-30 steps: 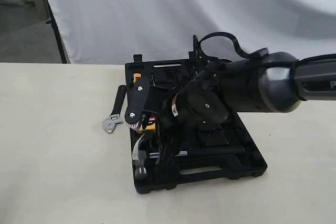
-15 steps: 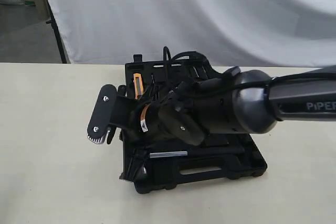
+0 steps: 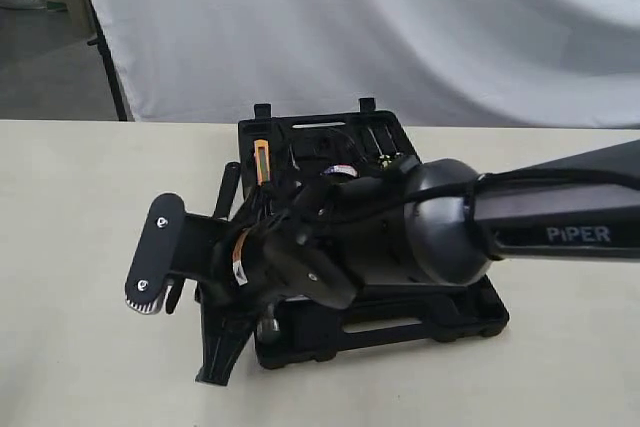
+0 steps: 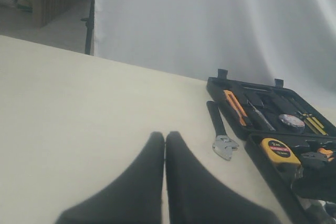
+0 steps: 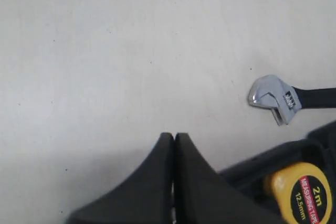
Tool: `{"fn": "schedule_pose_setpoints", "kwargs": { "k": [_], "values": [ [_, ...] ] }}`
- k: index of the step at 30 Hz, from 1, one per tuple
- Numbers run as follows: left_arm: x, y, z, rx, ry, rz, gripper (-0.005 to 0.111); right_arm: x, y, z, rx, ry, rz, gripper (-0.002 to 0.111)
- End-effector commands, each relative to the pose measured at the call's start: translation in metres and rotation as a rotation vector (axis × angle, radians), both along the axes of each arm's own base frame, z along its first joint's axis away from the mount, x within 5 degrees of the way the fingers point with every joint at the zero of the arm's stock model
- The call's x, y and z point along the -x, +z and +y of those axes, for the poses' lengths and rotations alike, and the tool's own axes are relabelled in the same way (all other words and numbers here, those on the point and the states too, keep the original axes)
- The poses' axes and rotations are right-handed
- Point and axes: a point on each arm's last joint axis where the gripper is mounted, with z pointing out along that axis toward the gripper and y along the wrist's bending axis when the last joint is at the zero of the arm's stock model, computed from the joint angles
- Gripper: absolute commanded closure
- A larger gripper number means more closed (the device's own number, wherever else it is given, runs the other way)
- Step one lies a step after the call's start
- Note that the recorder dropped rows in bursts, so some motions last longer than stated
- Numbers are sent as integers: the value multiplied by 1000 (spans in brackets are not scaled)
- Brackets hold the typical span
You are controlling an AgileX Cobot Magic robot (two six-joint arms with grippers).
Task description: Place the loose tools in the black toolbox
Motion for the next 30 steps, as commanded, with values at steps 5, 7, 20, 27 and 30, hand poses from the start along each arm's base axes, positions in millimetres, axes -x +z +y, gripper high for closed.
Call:
{"fn": "schedule_pose_setpoints", "kwargs": {
  "k": [5, 7, 20, 27, 30],
  "values": [
    [1, 2, 1, -2, 26, -13, 106, -36, -35, -42, 238, -185, 146, 108],
    [1, 2, 1, -2, 26, -13, 106, -38, -31, -49, 261, -207, 159, 108],
    [1, 2, 1, -2, 26, -13, 106, -45, 22, -48, 45, -209, 48, 108],
    [1, 2, 1, -2, 26, -13, 106, -70, 14, -90, 179, -356, 140, 108],
    [1, 2, 1, -2, 26, -13, 106, -68, 0, -97, 200, -339, 204, 108]
  ]
}}
